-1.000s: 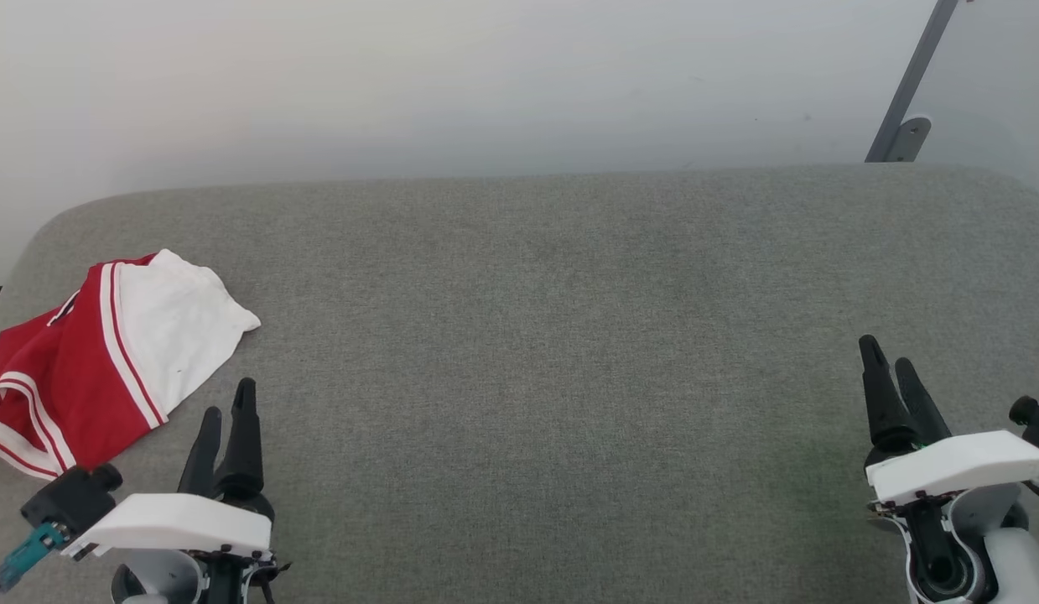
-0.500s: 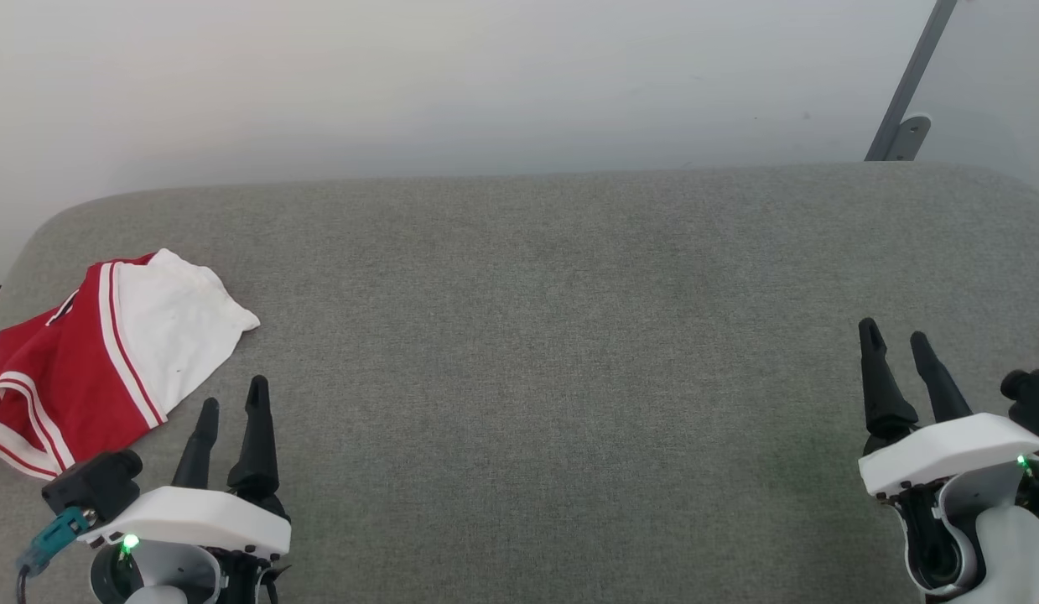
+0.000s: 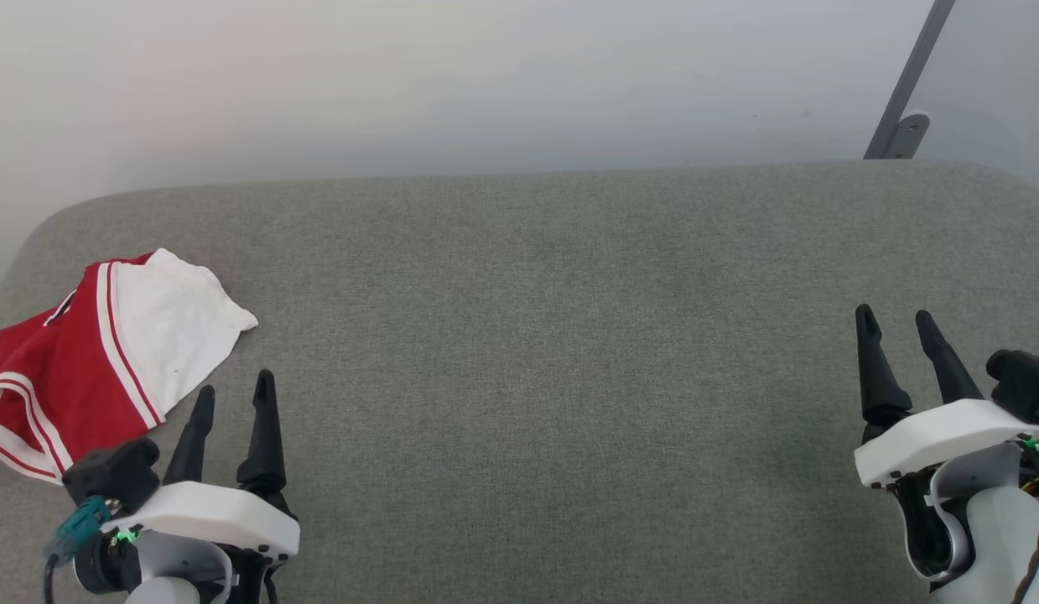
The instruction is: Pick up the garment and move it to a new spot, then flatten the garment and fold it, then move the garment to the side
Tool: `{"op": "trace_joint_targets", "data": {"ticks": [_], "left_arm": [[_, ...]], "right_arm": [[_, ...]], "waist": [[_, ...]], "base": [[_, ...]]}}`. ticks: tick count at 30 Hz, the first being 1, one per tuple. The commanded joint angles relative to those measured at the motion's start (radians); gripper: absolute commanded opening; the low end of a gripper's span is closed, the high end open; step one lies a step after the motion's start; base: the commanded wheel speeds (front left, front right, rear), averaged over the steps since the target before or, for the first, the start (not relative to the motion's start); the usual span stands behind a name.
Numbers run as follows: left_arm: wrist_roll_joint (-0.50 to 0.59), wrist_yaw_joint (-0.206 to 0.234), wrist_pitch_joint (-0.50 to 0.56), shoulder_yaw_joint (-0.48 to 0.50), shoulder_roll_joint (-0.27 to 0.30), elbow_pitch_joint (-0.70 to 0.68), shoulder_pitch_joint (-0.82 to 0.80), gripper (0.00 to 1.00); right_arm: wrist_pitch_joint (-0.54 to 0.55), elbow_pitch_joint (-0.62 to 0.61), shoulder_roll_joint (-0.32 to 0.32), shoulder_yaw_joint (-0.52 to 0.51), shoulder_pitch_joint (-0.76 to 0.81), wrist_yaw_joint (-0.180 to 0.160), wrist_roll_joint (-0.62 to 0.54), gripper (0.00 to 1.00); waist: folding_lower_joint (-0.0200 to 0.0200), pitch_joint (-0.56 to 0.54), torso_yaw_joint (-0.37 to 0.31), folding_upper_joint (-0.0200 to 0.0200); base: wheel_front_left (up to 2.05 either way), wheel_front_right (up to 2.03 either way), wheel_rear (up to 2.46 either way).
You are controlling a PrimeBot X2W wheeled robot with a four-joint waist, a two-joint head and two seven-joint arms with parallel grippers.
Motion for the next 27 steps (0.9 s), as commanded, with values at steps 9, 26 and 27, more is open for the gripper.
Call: {"op": "trace_joint_targets", "data": {"ticks": [9,26,27], "left_arm": [[0.092,0.004,-0.029,-0.004,0.013,0.022,-0.023,1.00],[0.227,-0.016,-0.067,0.001,0.013,0.091,-0.033,1.00],[0.235,-0.018,-0.069,0.003,0.015,0.093,-0.034,1.00]], "right_arm": [[-0.032,0.020,-0.014,0.015,-0.037,0.000,-0.097,1.00],[-0.071,0.047,-0.026,0.021,-0.041,0.000,-0.200,1.00],[-0.073,0.048,-0.027,0.021,-0.039,0.000,-0.208,1.00]], "waist": [[0.0000,-0.006,-0.004,0.0000],[0.0000,-0.014,-0.006,0.0000],[0.0000,-0.015,-0.006,0.0000]], "base": [[0.00,0.00,0.00],[0.00,0.00,0.00],[0.00,0.00,0.00]]}}
